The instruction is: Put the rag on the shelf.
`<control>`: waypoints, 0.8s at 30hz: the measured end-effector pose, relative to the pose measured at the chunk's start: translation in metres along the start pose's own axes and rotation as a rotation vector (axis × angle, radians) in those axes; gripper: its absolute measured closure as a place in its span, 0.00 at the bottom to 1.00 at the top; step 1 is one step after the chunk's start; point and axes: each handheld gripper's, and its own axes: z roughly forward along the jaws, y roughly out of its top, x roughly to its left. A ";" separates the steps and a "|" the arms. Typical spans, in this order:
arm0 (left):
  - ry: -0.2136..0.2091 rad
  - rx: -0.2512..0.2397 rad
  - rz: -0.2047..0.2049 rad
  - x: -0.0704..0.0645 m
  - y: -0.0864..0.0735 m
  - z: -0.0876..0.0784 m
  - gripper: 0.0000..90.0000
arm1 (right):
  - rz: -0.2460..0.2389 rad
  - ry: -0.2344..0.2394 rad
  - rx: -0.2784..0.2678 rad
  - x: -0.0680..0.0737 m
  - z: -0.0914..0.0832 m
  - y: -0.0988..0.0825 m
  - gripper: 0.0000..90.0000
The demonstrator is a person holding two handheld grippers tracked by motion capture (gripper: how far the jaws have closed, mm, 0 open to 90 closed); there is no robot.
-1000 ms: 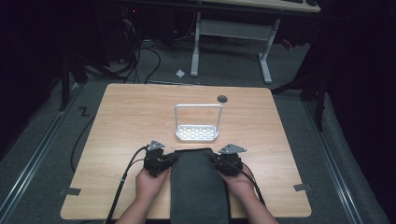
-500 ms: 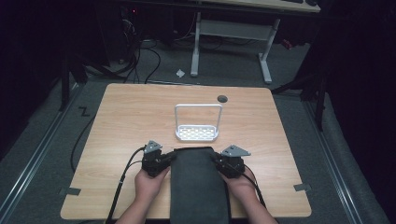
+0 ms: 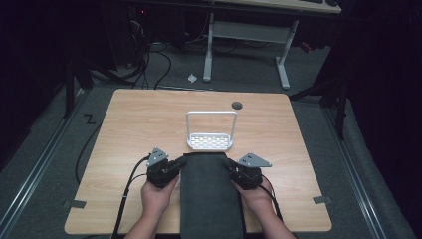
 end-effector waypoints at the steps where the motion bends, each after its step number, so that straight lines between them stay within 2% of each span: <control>1: 0.002 -0.006 0.003 -0.001 0.001 -0.001 0.95 | -0.002 -0.001 -0.005 0.000 -0.001 0.001 0.88; 7: -0.009 -0.043 0.003 -0.007 0.014 -0.007 0.94 | -0.031 -0.025 -0.050 0.004 -0.011 0.012 0.89; 11: 0.005 -0.068 0.037 -0.013 0.028 -0.012 0.94 | -0.038 -0.046 -0.089 0.004 -0.017 0.020 0.89; 14: 0.008 -0.093 0.044 -0.016 0.039 -0.016 0.95 | -0.031 -0.058 -0.121 0.003 -0.021 0.027 0.88; 24: 0.026 -0.147 0.089 -0.023 0.071 -0.021 0.95 | -0.049 -0.080 -0.181 0.001 -0.031 0.054 0.88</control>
